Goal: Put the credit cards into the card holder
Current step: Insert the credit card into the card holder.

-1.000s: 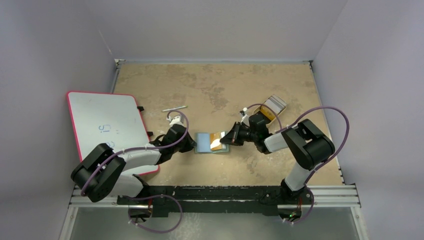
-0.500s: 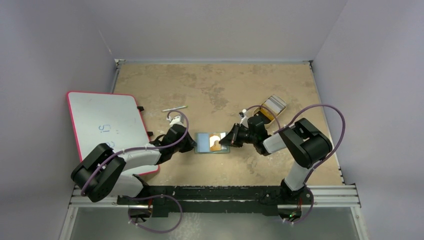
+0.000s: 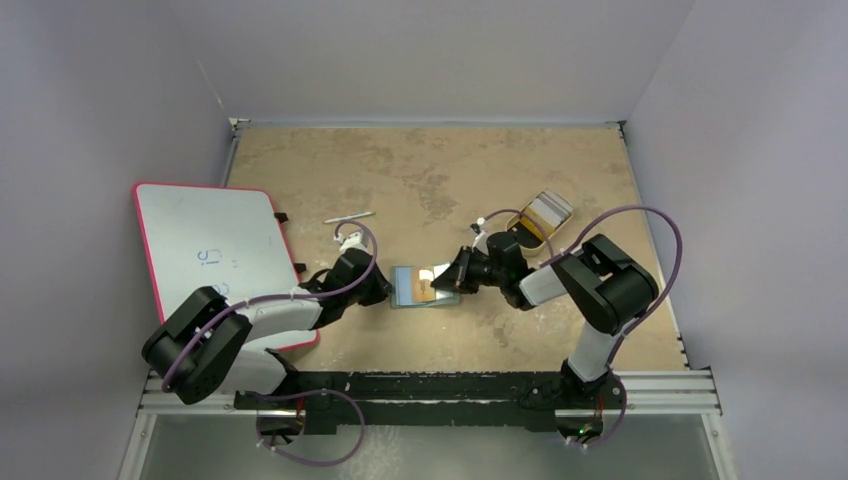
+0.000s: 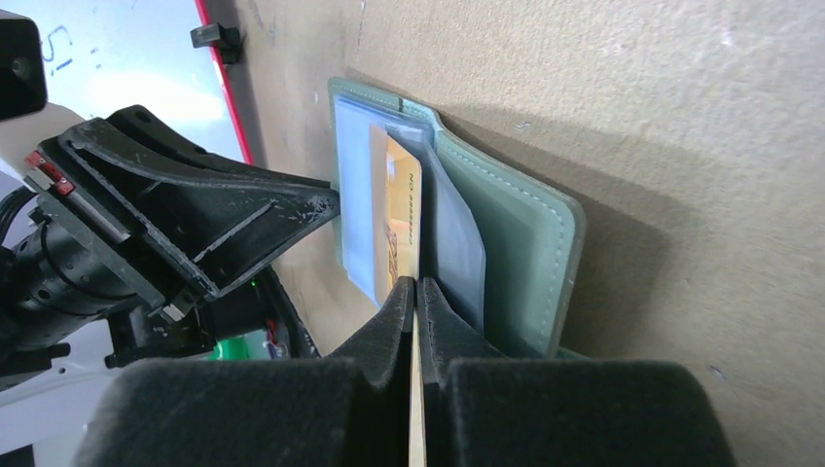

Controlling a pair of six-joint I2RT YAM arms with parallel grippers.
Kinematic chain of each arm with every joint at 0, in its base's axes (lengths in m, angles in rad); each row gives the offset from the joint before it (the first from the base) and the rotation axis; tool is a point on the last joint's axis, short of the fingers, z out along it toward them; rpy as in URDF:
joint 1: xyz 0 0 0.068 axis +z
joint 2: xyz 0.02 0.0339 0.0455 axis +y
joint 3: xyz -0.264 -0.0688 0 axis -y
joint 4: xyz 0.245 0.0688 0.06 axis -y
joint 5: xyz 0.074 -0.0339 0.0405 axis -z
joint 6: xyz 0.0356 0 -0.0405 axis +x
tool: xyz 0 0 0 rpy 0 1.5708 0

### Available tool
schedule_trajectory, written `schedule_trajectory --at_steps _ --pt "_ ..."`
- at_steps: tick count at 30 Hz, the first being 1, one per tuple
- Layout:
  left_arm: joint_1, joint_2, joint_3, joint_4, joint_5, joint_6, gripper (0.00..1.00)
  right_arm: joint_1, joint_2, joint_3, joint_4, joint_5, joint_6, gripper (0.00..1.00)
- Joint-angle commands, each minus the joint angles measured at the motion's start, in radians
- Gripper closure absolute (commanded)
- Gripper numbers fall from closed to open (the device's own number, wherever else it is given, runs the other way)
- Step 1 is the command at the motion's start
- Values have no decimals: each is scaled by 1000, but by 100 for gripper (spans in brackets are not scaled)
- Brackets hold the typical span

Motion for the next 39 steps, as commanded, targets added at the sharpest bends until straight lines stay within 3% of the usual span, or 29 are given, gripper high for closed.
schedule_trajectory --at_steps 1,5,10,15,18,39 --pt "2 -21 3 19 21 -13 100 32 32 46 37 36 26 100" --pt "2 -24 -1 20 22 -15 100 59 50 75 43 42 36 99" --pt "1 -27 0 19 21 -15 100 71 12 97 -72 87 -14 85" --pt "1 -43 -3 9 15 -14 100 72 -68 123 -310 173 -117 71" --pt "2 -49 -2 4 10 -10 100 72 -98 129 -334 208 -136 67" --pt "1 -46 -8 19 23 -17 100 138 -53 204 -293 175 -98 70"
